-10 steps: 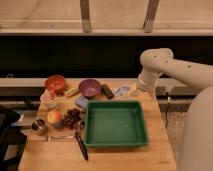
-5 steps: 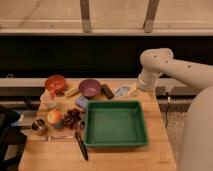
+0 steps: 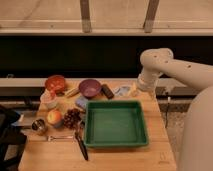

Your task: Wipe red bowl with sponge

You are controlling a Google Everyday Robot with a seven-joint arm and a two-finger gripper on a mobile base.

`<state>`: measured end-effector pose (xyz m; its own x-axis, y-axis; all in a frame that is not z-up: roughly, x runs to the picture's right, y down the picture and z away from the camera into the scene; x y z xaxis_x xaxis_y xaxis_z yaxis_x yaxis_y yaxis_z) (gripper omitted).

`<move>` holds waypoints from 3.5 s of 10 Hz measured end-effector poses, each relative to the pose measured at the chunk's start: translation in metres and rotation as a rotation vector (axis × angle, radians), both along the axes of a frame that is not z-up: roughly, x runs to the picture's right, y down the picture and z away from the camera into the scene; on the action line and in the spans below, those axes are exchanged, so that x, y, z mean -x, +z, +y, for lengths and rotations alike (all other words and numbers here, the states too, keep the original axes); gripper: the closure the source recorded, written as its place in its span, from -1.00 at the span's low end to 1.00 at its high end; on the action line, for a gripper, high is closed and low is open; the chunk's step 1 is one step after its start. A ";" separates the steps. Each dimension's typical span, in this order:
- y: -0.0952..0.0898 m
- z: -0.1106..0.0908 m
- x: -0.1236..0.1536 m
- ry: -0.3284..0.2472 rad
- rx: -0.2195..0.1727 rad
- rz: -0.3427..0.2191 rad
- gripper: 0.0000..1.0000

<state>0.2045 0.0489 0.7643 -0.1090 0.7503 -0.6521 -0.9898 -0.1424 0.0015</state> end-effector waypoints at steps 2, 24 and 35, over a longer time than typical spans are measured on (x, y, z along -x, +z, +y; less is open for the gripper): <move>0.000 0.000 0.000 0.000 0.000 0.000 -0.60; 0.050 -0.068 0.180 -0.236 -0.234 -0.310 -0.60; 0.062 -0.021 0.305 -0.397 -0.172 -0.548 -0.60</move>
<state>-0.1000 0.0283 0.8264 0.5059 0.7629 -0.4026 -0.8184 0.2772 -0.5033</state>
